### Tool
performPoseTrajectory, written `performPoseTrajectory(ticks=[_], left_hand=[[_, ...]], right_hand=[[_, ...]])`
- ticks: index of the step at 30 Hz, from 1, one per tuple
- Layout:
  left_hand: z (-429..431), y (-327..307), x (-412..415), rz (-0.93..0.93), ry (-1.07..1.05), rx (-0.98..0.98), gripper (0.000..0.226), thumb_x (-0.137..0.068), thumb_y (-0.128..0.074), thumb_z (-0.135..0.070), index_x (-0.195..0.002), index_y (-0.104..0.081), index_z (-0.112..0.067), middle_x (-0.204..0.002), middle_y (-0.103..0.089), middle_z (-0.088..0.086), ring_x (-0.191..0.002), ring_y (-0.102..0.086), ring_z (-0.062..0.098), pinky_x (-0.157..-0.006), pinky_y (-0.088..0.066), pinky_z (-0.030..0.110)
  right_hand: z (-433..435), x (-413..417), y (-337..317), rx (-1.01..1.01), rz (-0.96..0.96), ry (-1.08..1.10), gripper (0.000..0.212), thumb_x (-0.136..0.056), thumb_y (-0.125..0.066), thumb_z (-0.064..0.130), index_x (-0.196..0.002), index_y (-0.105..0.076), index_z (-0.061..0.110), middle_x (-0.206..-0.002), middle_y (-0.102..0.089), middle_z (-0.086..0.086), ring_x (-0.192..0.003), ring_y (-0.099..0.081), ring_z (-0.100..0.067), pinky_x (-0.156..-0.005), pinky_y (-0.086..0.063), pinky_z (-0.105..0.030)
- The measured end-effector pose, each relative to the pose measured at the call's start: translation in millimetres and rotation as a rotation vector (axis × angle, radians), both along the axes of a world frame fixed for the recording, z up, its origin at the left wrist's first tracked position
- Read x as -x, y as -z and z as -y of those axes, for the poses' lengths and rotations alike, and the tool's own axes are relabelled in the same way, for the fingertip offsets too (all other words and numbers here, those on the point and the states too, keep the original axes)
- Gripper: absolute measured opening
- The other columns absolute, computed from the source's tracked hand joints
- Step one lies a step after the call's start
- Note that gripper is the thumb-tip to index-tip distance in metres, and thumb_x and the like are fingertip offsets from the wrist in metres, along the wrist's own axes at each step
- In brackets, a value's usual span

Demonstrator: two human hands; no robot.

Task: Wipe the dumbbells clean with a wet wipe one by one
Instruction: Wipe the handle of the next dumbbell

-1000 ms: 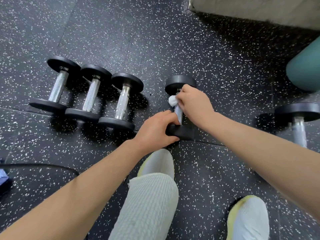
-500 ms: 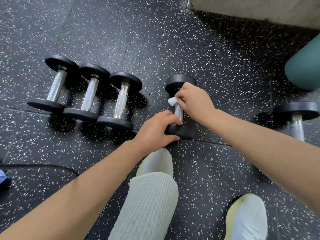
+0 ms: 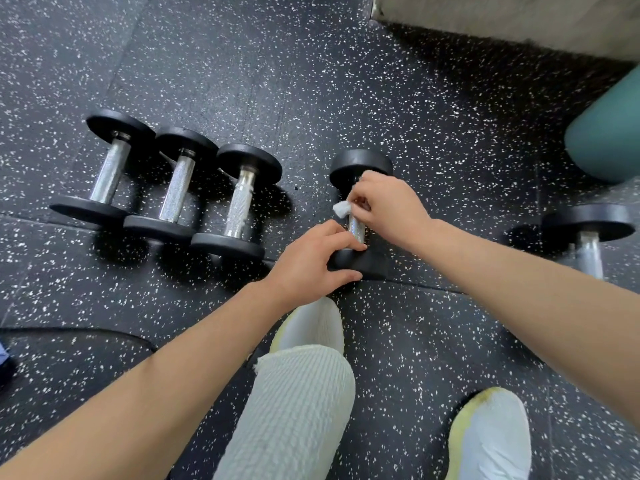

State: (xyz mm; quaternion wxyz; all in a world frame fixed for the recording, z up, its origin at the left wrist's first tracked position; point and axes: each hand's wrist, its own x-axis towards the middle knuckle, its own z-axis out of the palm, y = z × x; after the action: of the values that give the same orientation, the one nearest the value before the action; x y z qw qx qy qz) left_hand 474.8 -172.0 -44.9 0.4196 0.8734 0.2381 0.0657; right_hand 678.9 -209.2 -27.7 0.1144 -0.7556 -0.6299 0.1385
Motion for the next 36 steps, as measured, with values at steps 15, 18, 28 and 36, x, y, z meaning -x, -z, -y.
performPoseTrajectory(ticks=[15,18,28,36], left_hand=[[-0.4,-5.0,1.8,-0.033,-0.067,-0.103,0.042,-0.074,-0.092,-0.034,-0.098,-0.058,-0.028,-0.1,-0.055,-0.018,-0.093,-0.053,0.009,-0.082,-0.049,0.039],[-1.0,-3.8,0.6,-0.048,-0.056,-0.111,0.04,-0.072,-0.092,-0.036,-0.091,-0.057,-0.03,-0.097,-0.051,-0.019,-0.089,-0.05,0.007,-0.076,-0.046,0.036],[4.7,-1.8,-1.0,-0.05,-0.084,-0.116,0.051,-0.071,-0.092,-0.034,-0.105,-0.055,-0.03,-0.102,-0.052,-0.02,-0.094,-0.051,0.005,-0.083,-0.051,0.042],[4.5,-0.4,-2.9,-0.019,-0.062,-0.068,0.049,-0.072,-0.093,-0.031,-0.107,-0.06,-0.027,-0.104,-0.057,-0.012,-0.097,-0.055,0.013,-0.084,-0.051,0.044]], right_hand=[[0.1,-8.9,-11.0,0.127,-0.062,-0.112,0.007,-0.085,-0.069,0.024,-0.09,-0.074,0.022,-0.083,-0.059,0.01,-0.078,-0.06,-0.017,-0.069,-0.052,-0.039],[2.6,-8.2,-7.7,0.101,-0.108,-0.037,0.008,-0.087,-0.071,0.025,-0.093,-0.076,0.024,-0.082,-0.059,0.012,-0.076,-0.057,-0.012,-0.071,-0.053,-0.039],[19.0,-7.4,-12.8,0.276,-0.202,-0.177,0.011,-0.085,-0.072,0.019,-0.091,-0.078,0.026,-0.081,-0.068,0.006,-0.073,-0.061,-0.013,-0.069,-0.053,-0.036],[18.6,-4.2,-8.2,0.204,-0.145,-0.077,0.011,-0.087,-0.073,0.021,-0.095,-0.079,0.025,-0.088,-0.068,0.005,-0.081,-0.063,-0.018,-0.067,-0.044,-0.027]])
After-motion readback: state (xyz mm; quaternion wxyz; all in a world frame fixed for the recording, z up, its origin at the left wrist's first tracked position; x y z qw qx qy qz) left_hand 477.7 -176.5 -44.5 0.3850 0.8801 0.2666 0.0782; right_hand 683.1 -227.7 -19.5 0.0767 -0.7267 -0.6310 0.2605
